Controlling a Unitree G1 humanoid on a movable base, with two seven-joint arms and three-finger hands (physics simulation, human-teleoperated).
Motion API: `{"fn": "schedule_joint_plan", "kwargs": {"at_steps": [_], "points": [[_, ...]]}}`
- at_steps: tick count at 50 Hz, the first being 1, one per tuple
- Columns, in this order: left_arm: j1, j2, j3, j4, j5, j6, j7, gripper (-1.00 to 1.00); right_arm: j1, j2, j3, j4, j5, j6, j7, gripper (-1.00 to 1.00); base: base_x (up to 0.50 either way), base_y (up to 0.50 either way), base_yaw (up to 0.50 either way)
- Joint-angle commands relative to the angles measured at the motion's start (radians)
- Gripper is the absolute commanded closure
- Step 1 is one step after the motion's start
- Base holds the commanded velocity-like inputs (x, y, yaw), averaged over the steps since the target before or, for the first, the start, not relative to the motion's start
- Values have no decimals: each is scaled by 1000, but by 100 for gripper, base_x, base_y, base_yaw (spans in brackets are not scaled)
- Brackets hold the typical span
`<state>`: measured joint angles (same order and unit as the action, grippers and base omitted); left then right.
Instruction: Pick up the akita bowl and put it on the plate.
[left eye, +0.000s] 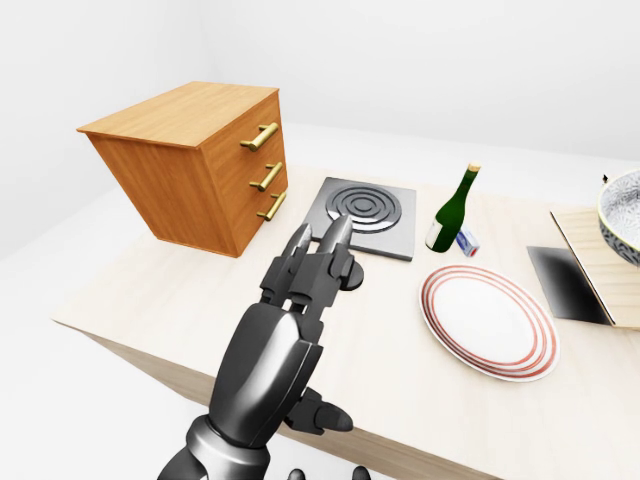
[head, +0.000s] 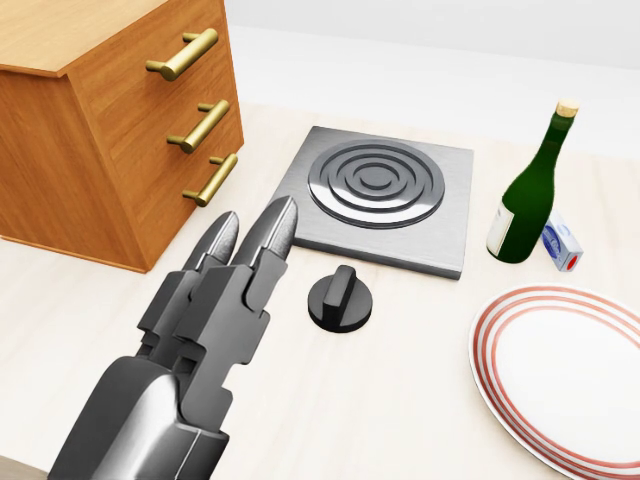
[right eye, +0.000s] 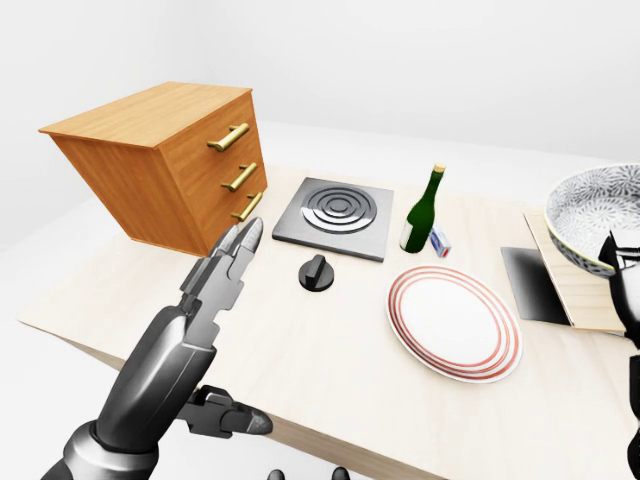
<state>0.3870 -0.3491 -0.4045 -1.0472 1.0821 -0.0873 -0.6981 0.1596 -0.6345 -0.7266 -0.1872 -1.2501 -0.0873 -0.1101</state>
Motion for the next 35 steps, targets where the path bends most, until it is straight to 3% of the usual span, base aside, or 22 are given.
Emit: {"fn": "schedule_joint_plan", "kwargs": {"at_steps": [1, 10, 20, 24, 30, 35], "points": [[-6, 0, 6, 0, -1, 0, 0, -100, 77, 17, 41, -58, 62, 0, 9, 100, 0, 0, 0], [-13, 0, 18, 0, -6, 0, 0, -100, 40, 69, 85, -45, 166, 0, 157, 100, 0, 0, 0], [6, 0, 9, 0, -15, 0, 0, -100, 21, 107, 128, -32, 205, 0, 245, 100, 0, 0, 0], [-3, 0, 24, 0, -20, 0, 0, -100, -37, 121, 129, 2, 170, 0, 242, 100, 0, 0, 0], [-1, 0, 21, 0, -19, 0, 0, -100, -21, 144, 147, -1, 121, 0, 202, 100, 0, 0, 0], [-10, 0, 29, 0, -18, 0, 0, -100, 8, 175, 174, -22, 159, 0, 224, 100, 0, 0, 0]]}}
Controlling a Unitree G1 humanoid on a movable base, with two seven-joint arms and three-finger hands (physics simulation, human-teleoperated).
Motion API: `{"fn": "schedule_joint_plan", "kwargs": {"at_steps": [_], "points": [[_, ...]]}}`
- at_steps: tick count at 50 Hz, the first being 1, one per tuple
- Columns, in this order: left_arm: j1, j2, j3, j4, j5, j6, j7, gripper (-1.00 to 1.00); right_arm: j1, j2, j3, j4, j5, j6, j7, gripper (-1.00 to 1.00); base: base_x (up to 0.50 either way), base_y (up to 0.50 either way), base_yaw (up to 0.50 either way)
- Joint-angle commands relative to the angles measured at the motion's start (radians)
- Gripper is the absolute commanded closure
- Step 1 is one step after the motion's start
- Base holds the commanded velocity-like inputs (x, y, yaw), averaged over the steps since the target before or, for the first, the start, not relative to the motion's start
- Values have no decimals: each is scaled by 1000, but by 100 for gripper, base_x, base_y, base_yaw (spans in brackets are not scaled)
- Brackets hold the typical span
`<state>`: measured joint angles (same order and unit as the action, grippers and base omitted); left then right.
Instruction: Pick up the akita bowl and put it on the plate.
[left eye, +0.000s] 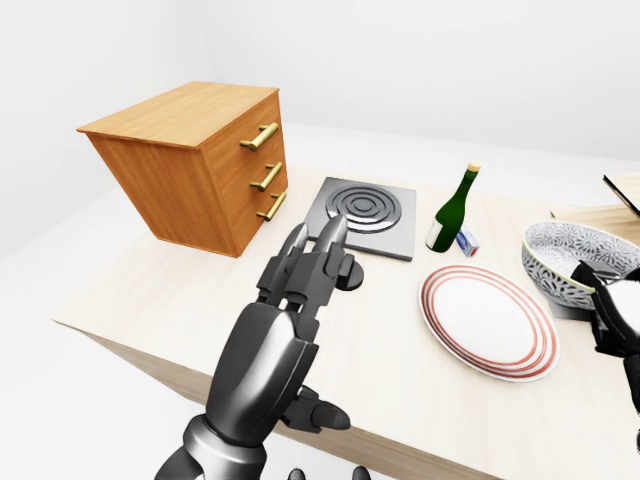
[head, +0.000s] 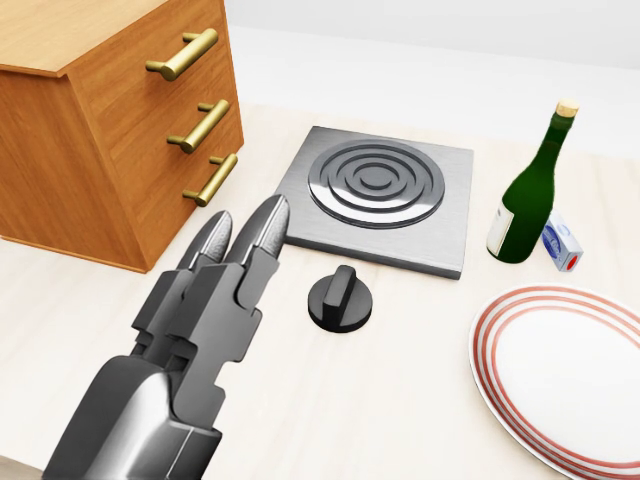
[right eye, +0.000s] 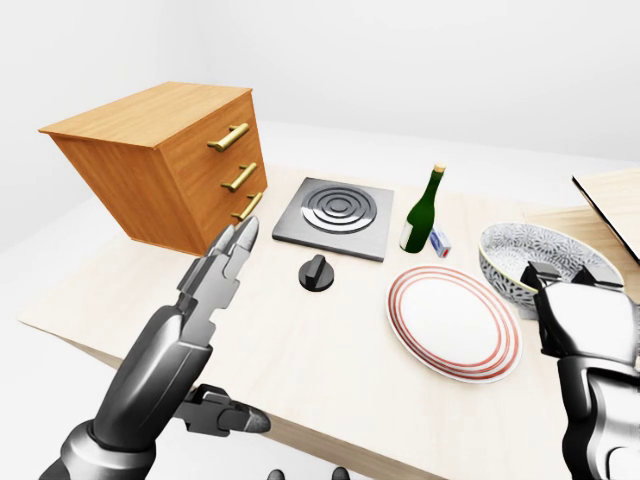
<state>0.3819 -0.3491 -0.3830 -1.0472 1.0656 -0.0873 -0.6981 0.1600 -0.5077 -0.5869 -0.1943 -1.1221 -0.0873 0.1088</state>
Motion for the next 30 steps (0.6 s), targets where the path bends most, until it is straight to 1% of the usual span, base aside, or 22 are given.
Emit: {"fn": "schedule_joint_plan", "kwargs": {"at_steps": [1, 4, 6, 10, 15, 19, 22, 26, 28, 30], "points": [[-2, 0, 6, 0, -3, 0, 0, -100, 8, 54, 38, -12, 49, 0, 24, 100, 0, 0, 0], [-4, 0, 19, 0, -12, 0, 0, -100, 13, 68, 51, -18, 103, 0, 75, 100, 0, 0, 0], [-4, 0, 18, 0, -11, 0, 0, -100, 19, 77, 60, -25, 135, 0, 108, 100, 0, 0, 0], [-8, 0, 21, 0, -12, 0, 0, -100, 8, 94, 72, -22, 157, 0, 148, 100, 0, 0, 0], [-6, 0, 19, 0, -11, 0, 0, -100, -2, 104, 82, -12, 118, 0, 124, 100, 0, 0, 0], [-16, 0, 30, 0, -12, 0, 0, -100, -16, 113, 83, 3, 79, 0, 95, 100, 0, 0, 0], [-15, 0, 37, 0, -17, 0, 0, -100, -22, 124, 84, 18, 76, 0, 99, 100, 0, 0, 0], [-12, 0, 29, 0, -14, 0, 0, -100, -50, 129, 81, 39, 22, 0, 67, 100, 0, 0, 0], [-17, 0, 39, 0, -18, 0, 0, -100, -58, 135, 81, 46, -2, 0, 51, 100, 0, 0, 0], [-15, 0, 36, 0, -17, 0, 0, -100, -62, 140, 85, 52, -10, 0, 48, 100, 0, 0, 0]]}}
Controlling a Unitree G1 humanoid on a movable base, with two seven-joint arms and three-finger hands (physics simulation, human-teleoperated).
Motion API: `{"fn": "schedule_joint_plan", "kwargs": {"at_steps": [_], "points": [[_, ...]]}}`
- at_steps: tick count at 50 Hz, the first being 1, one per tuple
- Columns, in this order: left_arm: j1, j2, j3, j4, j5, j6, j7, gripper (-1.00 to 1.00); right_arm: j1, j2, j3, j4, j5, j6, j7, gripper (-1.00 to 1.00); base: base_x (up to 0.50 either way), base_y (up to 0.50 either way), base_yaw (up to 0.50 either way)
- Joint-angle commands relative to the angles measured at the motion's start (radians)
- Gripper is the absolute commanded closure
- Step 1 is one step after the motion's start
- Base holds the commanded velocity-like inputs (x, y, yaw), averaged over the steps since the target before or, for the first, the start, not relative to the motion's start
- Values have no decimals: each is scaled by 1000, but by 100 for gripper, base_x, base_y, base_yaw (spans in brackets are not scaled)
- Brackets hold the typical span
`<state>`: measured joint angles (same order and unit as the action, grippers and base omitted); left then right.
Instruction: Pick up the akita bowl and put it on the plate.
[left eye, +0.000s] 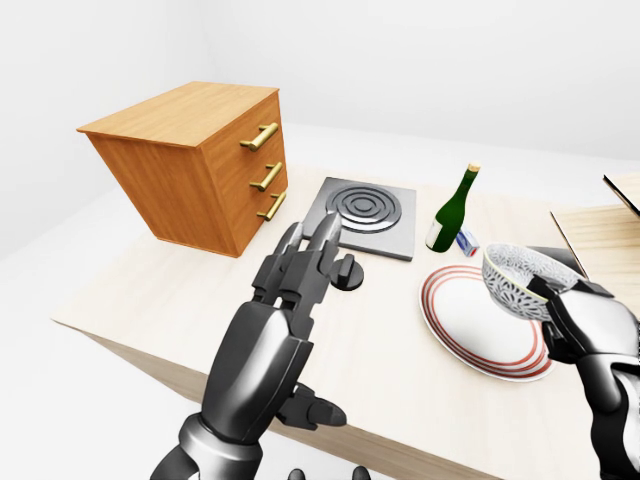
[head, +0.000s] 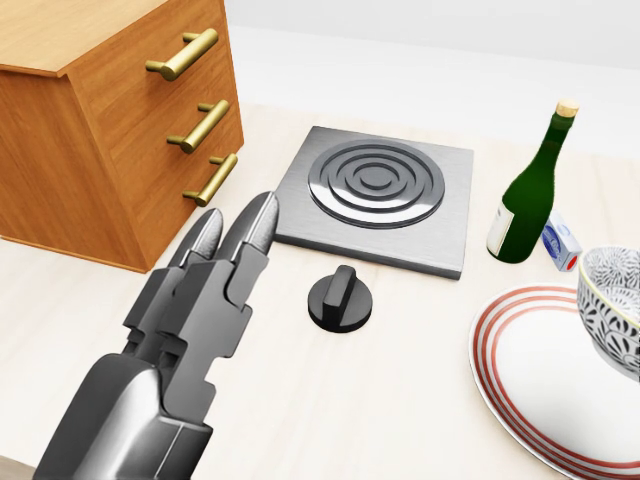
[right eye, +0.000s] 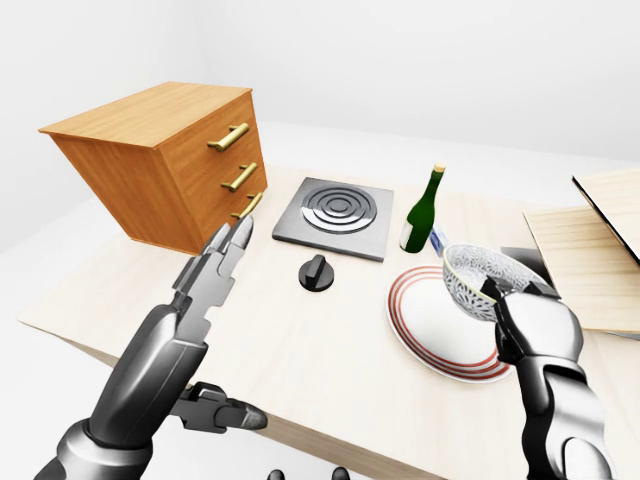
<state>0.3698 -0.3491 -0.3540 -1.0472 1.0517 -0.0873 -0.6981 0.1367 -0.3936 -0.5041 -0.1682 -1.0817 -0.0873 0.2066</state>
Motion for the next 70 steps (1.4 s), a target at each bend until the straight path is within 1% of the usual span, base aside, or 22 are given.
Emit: {"fn": "schedule_joint_plan", "kwargs": {"at_steps": [1, 6, 19, 26, 28, 29, 30, 31, 35, 36, 39, 42, 44, 49, 51, 53, 55, 56, 58, 61, 64, 70], "points": [[0, 0, 2, 0, 0, 0, 0, -100, -45, 30, 3, 30, -51, 0, -47, 100, 0, 0, 0], [-8, 0, 8, 0, 0, 0, 0, -100, -99, 59, 0, 64, -79, 0, -44, 100, 0, 0, 0], [-12, 0, 13, 0, 0, 0, 0, -100, -94, 107, 64, 53, -67, 0, -21, 100, 0, 0, 0], [-3, 0, 9, 0, -5, 0, 0, -100, -103, 118, 84, 60, -112, 0, -57, 100, 0, 0, 0], [-7, 0, 13, 0, -9, 0, 0, -100, -123, 123, 83, 82, -178, 0, -104, 100, 0, 0, 0], [-6, 0, 13, 0, -8, 0, 0, -100, -136, 127, 84, 99, -224, 0, -154, 63, 0, 0, 0], [-4, 0, 11, 0, -9, 0, 0, -100, -157, 117, 94, 112, -305, 0, -235, -100, 0, 0, 0], [-1, 0, 10, 0, -10, 0, 0, -100, -165, 95, 120, 130, -359, 0, -292, -100, 0, 0, 0], [-10, 0, 16, 0, -6, 0, 0, -100, -198, 14, 213, 209, -406, 0, -402, -100, 0, 0, 0], [-12, 0, 18, 0, -5, 0, 0, -100, -193, 2, 223, 207, -385, 0, -394, -100, 0, 0, 0], [-22, 0, 28, 0, -6, 0, 0, -100, -173, -25, 224, 170, -253, 0, -287, -100, 0, 0, 0], [-31, 0, 38, 0, -7, 0, 0, -100, -161, -28, 217, 139, -153, 0, -197, -100, 0, 0, 0], [-33, 0, 40, 0, -7, 0, 0, -100, -153, -15, 206, 125, -143, 0, -177, -100, 0, 0, 0], [-25, 0, 34, 0, -8, 0, 0, -100, -115, -15, 196, 45, 86, 0, 34, -100, 0, 0, 0], [-20, 0, 42, 0, -18, 0, 0, -100, -103, -46, 217, -19, 257, 0, 164, -100, 0, 0, 0], [-32, 0, 53, 0, -18, 0, 0, -100, -84, -41, 230, -93, 403, 0, 284, -100, 0, 0, 0], [-41, 0, 60, 0, -15, 0, 0, -100, -86, -61, 249, -287, 637, 0, 455, -100, 0, 0, 0], [-46, 0, 69, 0, -17, 0, 0, -100, -115, -66, 245, -372, 738, 0, 491, -100, 0, 0, 0], [-56, 0, 81, 0, -19, 0, 0, -100, -210, -34, 225, -492, 861, 0, 491, -100, 0, 0, 0], [-59, 0, 77, 0, -12, 0, 0, -100, -275, 30, 207, -549, 914, 0, 491, -100, 0, 0, 0], [-40, 0, 66, 0, -20, 0, 0, -100, -261, 85, 212, -550, 903, 0, 491, -100, 0, 0, 0], [-30, 0, 64, 0, -24, 0, 0, -100, -210, 142, 237, -523, 870, 0, 491, -100, 0, 0, 0]]}}
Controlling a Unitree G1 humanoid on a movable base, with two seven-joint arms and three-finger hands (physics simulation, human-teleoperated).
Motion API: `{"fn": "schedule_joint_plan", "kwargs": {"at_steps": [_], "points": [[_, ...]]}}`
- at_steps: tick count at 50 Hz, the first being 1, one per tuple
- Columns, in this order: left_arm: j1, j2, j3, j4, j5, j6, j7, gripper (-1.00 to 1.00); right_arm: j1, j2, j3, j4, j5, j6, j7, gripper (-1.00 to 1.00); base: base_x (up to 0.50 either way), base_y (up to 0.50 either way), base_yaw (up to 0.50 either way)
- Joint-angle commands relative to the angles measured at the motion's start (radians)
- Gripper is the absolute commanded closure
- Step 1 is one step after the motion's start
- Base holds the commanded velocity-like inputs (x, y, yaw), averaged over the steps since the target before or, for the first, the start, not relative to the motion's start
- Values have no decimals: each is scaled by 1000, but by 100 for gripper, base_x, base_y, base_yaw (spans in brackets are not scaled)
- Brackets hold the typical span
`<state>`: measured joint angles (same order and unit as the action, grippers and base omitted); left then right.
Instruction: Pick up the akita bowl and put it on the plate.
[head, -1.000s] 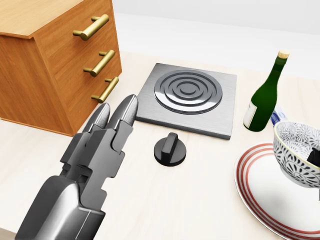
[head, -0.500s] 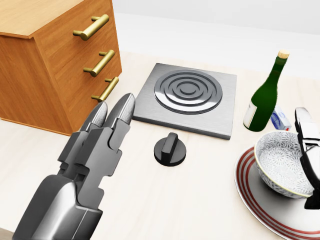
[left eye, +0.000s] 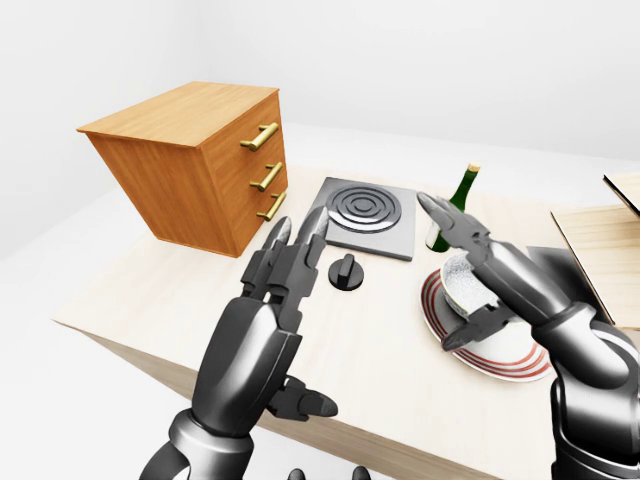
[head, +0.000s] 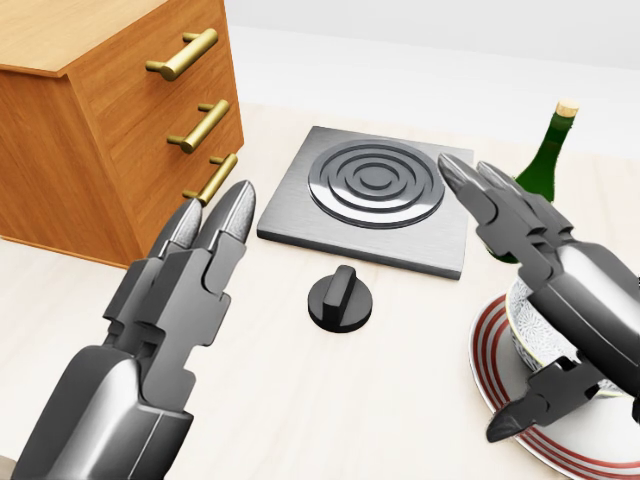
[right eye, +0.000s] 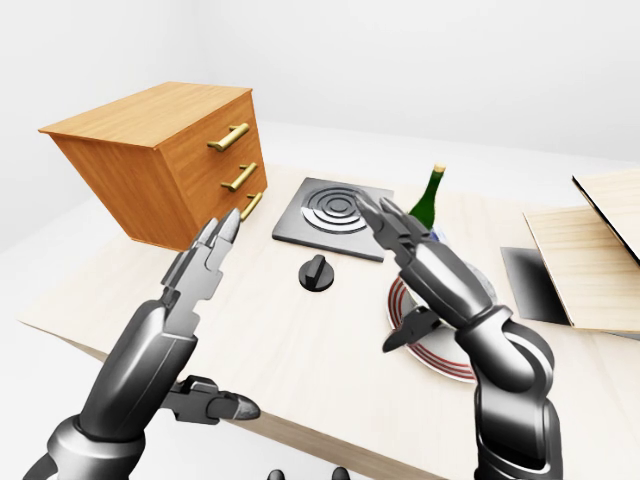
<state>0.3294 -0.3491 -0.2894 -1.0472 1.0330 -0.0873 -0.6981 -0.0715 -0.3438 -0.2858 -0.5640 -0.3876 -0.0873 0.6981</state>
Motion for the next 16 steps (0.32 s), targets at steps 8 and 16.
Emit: {"fn": "schedule_joint_plan", "kwargs": {"at_steps": [8, 16], "points": [[-22, 0, 29, 0, -6, 0, 0, -100, -41, 87, 20, -177, 198, 0, 0, -100, 0, 0, 0], [-23, 0, 23, 0, -2, 0, 0, -100, 53, 147, 71, -68, 110, 0, 0, -100, 0, 0, 0]]}}
